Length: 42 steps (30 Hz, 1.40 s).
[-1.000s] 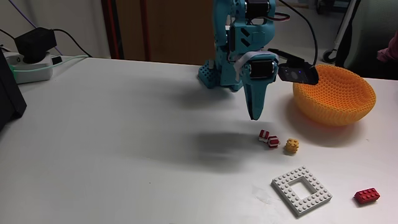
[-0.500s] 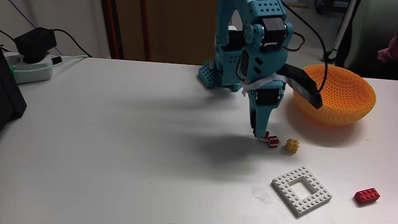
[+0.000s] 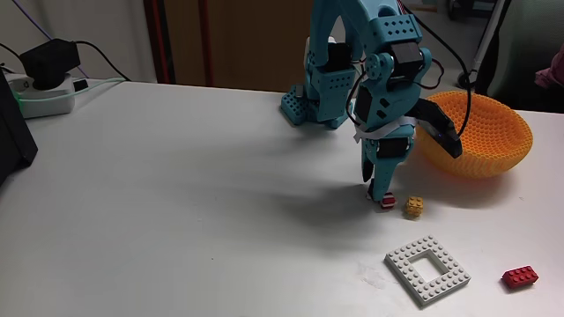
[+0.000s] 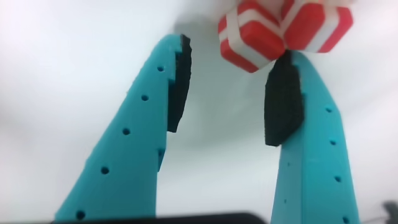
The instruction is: Pick only small cubed objects and place them into the bowl
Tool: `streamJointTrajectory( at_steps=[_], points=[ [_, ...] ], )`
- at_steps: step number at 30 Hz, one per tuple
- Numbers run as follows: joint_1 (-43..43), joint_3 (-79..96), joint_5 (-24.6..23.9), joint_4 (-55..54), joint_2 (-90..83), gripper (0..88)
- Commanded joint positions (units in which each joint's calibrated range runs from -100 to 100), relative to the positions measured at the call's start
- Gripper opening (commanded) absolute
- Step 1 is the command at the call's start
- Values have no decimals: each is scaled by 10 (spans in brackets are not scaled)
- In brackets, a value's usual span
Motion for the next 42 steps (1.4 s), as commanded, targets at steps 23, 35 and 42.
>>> streamJointTrajectory(
  at_steps=[23, 35, 42],
  points=[
    [-12, -35, 13, -72, 24, 0],
    [92, -253, 45, 147, -56, 0],
    [33, -338, -17, 221, -74, 0]
  ],
)
